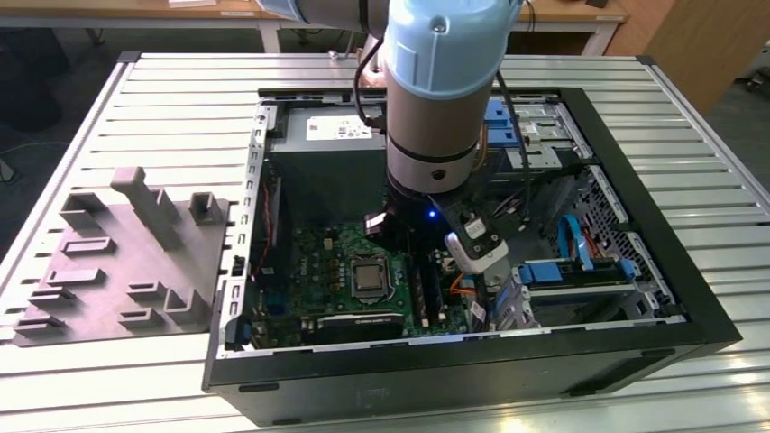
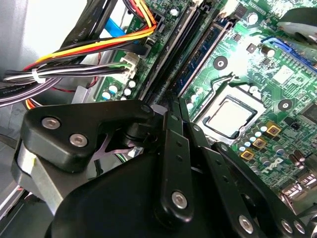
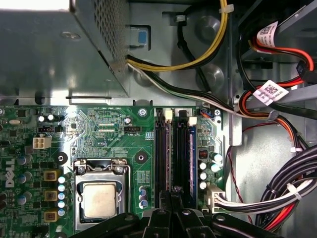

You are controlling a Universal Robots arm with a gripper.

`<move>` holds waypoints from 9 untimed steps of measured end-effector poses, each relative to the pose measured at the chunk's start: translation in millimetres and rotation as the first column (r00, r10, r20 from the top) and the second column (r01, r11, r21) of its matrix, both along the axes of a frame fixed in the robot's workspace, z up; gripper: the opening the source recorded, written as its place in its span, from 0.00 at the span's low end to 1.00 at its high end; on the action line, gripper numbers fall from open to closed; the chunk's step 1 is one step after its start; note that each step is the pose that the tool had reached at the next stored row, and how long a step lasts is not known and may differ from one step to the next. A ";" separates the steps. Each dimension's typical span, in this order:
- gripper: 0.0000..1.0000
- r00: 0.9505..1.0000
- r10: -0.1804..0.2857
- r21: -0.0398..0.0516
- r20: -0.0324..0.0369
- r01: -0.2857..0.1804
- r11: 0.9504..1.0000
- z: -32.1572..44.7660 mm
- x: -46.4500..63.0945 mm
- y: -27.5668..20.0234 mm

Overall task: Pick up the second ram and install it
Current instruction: 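Insert the second ram into the second slot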

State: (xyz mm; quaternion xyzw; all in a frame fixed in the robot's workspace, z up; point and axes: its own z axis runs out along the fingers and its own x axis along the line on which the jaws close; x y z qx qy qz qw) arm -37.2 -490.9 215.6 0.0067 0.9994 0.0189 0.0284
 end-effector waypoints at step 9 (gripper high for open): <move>0.12 1.000 0.000 0.001 0.000 0.000 1.000 -0.4 0.0 0.1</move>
